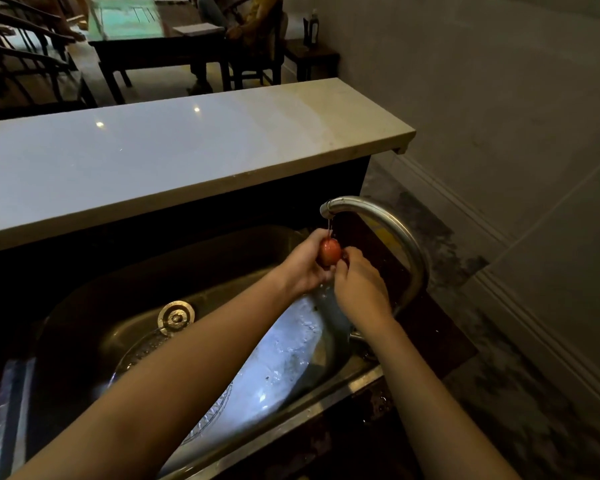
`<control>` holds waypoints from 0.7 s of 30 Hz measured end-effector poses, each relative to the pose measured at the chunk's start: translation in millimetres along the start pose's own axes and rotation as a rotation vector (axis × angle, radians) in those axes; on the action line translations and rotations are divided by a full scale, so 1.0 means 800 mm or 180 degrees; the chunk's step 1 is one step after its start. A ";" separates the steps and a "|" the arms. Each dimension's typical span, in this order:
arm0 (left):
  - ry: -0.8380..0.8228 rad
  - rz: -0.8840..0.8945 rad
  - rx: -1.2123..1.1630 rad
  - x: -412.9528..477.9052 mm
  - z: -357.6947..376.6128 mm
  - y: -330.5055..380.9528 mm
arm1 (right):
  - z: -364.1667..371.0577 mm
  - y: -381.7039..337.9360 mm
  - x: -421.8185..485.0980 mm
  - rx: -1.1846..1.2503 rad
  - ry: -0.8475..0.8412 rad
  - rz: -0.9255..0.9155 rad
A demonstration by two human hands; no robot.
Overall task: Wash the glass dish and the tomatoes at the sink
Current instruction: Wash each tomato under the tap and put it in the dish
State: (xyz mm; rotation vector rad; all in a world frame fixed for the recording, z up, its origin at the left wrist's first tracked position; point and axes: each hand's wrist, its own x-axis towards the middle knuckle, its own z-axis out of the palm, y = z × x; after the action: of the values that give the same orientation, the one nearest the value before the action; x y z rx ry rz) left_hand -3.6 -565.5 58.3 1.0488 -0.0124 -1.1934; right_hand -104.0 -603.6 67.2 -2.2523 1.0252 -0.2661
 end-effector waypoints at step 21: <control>-0.0370 -0.0046 0.0075 0.003 -0.003 -0.004 | 0.052 0.049 -0.052 0.0345 0.0463 0.1073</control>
State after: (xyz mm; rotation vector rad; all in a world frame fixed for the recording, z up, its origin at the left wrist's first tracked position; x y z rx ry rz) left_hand -3.8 -565.9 53.5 1.0004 -0.1100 -1.2688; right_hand -138.2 -572.4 13.3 -1.9471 1.4104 -0.3334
